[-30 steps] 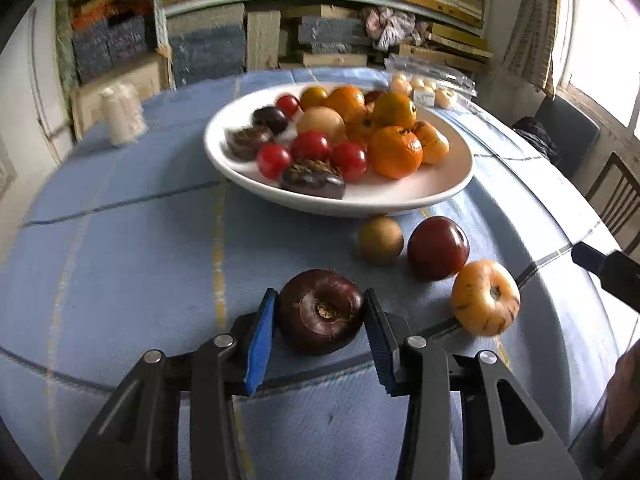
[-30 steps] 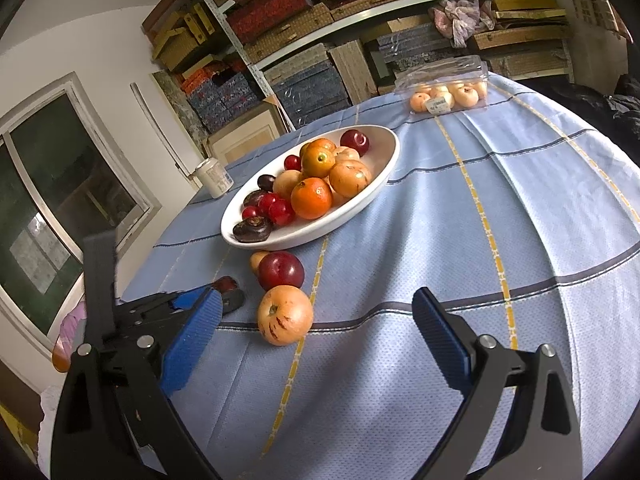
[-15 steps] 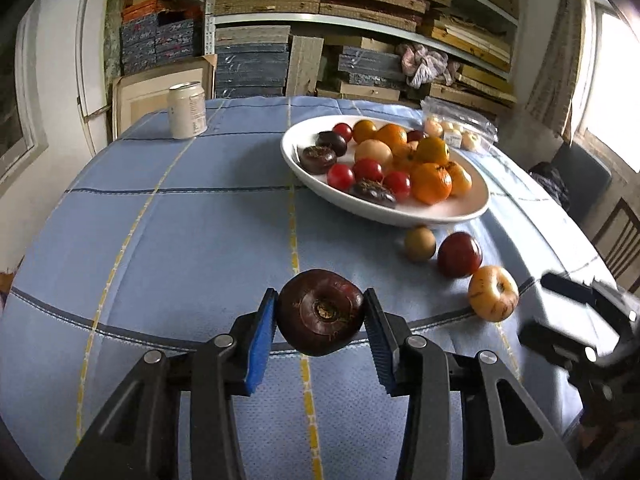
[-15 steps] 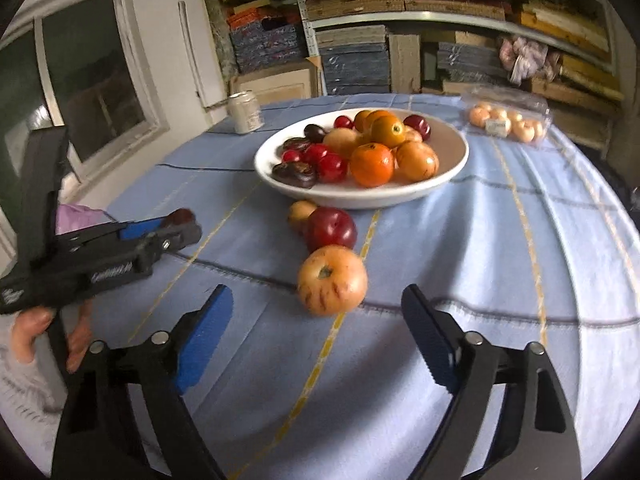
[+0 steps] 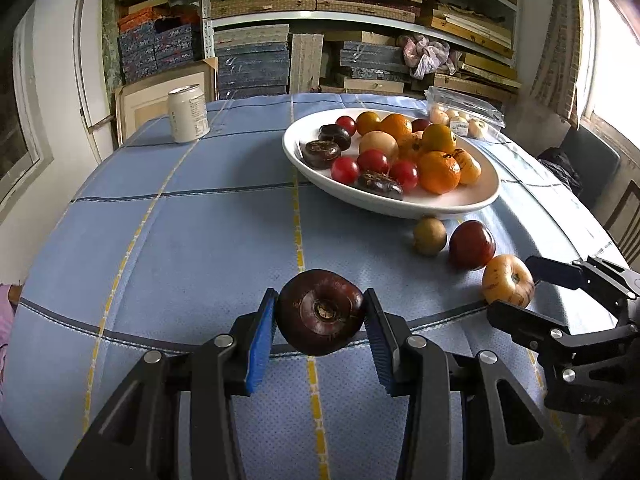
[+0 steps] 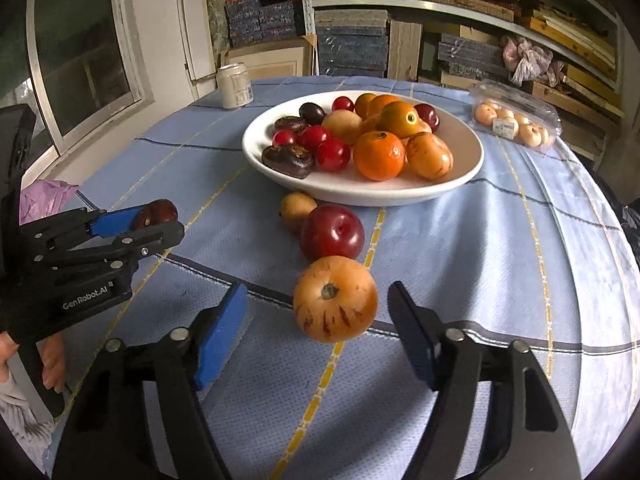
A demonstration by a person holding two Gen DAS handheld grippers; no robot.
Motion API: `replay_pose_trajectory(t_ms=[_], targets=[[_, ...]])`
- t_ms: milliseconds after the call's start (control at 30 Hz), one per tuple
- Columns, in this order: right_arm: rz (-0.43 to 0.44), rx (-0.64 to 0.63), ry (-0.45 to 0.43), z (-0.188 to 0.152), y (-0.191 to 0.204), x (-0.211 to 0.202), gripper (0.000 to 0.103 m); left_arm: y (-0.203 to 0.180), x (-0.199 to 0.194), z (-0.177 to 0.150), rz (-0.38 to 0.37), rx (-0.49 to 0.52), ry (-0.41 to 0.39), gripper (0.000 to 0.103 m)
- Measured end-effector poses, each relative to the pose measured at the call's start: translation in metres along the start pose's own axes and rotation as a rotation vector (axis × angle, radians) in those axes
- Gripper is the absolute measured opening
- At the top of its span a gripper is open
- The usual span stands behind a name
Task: Organize fruits
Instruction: 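Grasp the pale striped tomato with the right tool while the left tool holds its tomato, then carry both tomatoes over the plate and open both tools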
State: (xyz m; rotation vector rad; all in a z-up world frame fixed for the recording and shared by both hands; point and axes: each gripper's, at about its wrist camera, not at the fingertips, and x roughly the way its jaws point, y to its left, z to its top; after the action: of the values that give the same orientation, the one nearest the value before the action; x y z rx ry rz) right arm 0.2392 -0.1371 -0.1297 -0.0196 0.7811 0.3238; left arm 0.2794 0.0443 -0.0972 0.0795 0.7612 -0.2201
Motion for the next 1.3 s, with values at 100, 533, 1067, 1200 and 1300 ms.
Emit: replay_pose_trajectory(t_ms=[100,533,1067,1200,1300], targets=[[0.0,-0.001,0.005,0.0,0.0,0.0,0.063,-0.001,0.001,0.0,0.002,-0.001,0.001,0.043],[0.014,0.051,0.052,-0.001,-0.011,0.009,0.045,0.001,0.001,-0.001,0.001,-0.006,0.005,0.043],[0.11,0.012,0.059,-0.012,0.003,0.0,0.044,0.0,0.005,-0.004,-0.008,-0.003,0.016,0.043],[0.155,-0.01,0.033,-0.02,0.016,-0.014,0.043,-0.005,0.003,-0.006,-0.014,0.02,0.007,0.043],[0.17,0.005,0.008,-0.024,0.018,-0.023,0.043,-0.014,-0.002,-0.007,0.008,0.054,-0.012,0.043]])
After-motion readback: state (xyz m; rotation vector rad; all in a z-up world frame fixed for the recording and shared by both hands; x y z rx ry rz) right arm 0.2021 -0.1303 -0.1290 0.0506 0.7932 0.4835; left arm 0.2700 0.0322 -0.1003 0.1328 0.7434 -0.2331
